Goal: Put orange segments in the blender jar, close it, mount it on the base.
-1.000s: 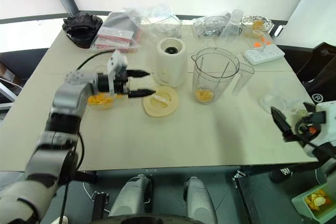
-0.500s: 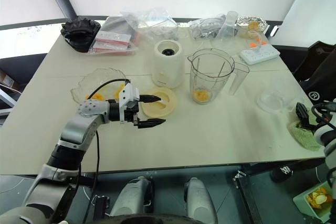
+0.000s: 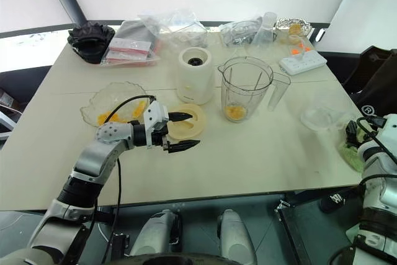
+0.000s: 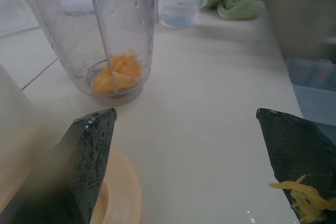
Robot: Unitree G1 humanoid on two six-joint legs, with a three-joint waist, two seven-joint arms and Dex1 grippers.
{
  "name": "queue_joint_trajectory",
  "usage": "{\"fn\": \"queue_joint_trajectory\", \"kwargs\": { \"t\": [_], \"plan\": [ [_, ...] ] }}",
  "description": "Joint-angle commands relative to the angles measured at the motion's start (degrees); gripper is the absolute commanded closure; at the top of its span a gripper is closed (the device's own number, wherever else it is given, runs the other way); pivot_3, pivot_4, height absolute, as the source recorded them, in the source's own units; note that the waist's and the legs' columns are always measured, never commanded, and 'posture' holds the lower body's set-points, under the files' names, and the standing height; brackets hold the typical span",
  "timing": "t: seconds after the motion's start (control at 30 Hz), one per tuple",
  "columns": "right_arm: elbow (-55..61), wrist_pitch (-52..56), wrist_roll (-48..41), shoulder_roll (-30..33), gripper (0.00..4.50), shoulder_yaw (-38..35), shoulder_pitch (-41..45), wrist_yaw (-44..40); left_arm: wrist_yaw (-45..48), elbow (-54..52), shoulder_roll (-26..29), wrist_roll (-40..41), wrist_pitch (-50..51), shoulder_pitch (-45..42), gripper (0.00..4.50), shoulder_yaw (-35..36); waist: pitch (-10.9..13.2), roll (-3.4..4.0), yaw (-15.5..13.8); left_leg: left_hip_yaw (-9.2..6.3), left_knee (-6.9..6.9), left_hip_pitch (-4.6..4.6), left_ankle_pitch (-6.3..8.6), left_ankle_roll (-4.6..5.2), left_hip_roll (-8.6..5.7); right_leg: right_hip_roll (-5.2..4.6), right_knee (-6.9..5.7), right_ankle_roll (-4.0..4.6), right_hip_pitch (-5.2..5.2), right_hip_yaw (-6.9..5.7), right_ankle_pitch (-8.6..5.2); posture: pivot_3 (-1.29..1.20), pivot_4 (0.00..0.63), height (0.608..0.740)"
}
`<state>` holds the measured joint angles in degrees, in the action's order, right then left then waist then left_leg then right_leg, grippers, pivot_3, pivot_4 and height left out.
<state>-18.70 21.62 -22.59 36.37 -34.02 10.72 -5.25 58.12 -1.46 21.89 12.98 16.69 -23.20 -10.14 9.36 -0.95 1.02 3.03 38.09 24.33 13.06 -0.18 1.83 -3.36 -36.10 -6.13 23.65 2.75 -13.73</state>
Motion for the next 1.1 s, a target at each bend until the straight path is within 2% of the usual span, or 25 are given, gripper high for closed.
{"fn": "queue_joint_trajectory", "kwargs": {
  "t": [0.03,0.47,0.73,1.1],
  "plan": [
    [-2.53,-2.67,1.12,-0.4,0.0,-0.56,2.4,0.9,-1.04,-1.81,0.34,-0.08,-1.44,-0.82,0.05,-0.06,0.0,0.0,-0.02,0.0,0.0,0.0,0.0,0.0,0.0,0.0,0.01,0.0,0.0,0.0,0.0,0.0,0.15,0.74],
    [-9.96,-5.99,3.37,-0.17,0.0,0.97,7.5,0.24,-2.63,-2.27,1.25,1.01,-1.01,-0.42,0.05,0.27,0.02,0.02,0.12,-0.01,-0.03,0.01,0.0,0.0,0.01,0.0,0.02,0.0,0.02,0.03,0.0,0.0,0.15,0.74],
    [-16.64,-11.01,6.56,0.54,0.0,3.43,10.7,0.05,-3.05,-2.14,1.22,0.91,-1.62,-1.18,0.05,0.27,0.03,0.03,0.17,-0.01,-0.09,0.01,0.0,0.0,0.01,-0.01,0.06,0.01,0.04,0.04,-0.01,0.0,0.15,0.74],
    [-26.68,-17.98,7.54,1.27,0.0,2.98,14.59,1.59,-2.83,-3.08,2.05,0.84,-1.59,-0.77,0.05,-0.1,0.05,0.03,0.27,0.01,-0.12,0.02,0.0,0.0,0.01,-0.01,0.11,0.01,0.06,0.06,-0.01,0.0,0.15,0.74]
  ]
}}
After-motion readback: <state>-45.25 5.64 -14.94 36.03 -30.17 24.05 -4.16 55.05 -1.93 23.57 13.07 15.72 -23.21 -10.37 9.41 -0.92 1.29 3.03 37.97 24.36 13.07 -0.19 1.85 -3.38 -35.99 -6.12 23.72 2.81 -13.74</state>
